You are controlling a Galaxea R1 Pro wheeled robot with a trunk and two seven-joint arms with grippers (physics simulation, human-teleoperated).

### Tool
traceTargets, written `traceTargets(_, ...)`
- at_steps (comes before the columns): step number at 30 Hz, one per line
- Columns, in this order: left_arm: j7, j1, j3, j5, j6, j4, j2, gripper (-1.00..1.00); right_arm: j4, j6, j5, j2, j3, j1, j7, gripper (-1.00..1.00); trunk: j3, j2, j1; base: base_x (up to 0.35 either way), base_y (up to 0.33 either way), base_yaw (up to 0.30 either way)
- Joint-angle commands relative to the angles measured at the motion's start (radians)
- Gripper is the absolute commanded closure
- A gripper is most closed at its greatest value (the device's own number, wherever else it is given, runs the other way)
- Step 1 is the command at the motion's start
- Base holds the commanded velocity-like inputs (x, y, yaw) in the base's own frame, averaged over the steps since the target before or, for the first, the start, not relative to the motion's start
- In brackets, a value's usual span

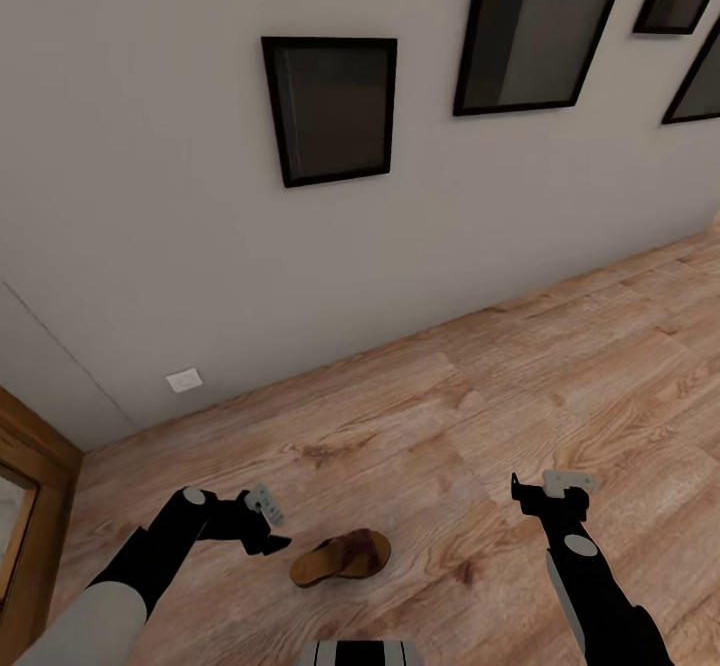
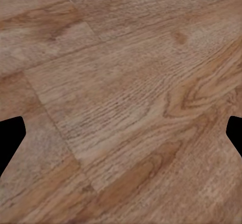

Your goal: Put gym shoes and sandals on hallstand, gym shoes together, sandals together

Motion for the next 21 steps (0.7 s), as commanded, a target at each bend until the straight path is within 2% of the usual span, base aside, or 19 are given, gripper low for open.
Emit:
traceTargets(1,-0.007,0.0,-0.009,0.0,0.01,-0.002,0.001,-1.0,-0.001,0.006,0.01,0.0,0.0,0.0,-0.003,-1.0,-0.001,0.0,0.0,0.018,0.0,0.0)
traceTargets(5,-0.068,-0.004,-0.055,-0.003,0.011,-0.003,0.002,-1.0,-0.001,0.006,0.01,0.0,0.0,0.0,-0.003,-1.0,-0.001,0.0,0.0,0.008,0.0,0.0)
traceTargets(7,-0.09,-0.007,-0.065,-0.005,0.012,-0.003,0.002,-1.0,-0.001,0.006,0.01,0.0,0.0,0.0,-0.003,-1.0,-0.001,0.0,0.0,0.003,0.0,0.0)
traceTargets(11,-0.124,-0.012,-0.079,-0.007,0.012,-0.003,0.002,-1.0,-0.001,0.006,0.01,0.0,0.0,0.0,-0.003,-1.0,-0.001,0.0,0.0,0.001,0.0,0.0)
traceTargets(21,-0.136,-0.012,-0.083,-0.009,0.013,-0.003,0.003,-1.0,-0.001,0.007,0.01,0.001,-0.001,0.0,-0.003,-1.0,-0.001,0.0,0.0,0.0,0.0,-0.004)
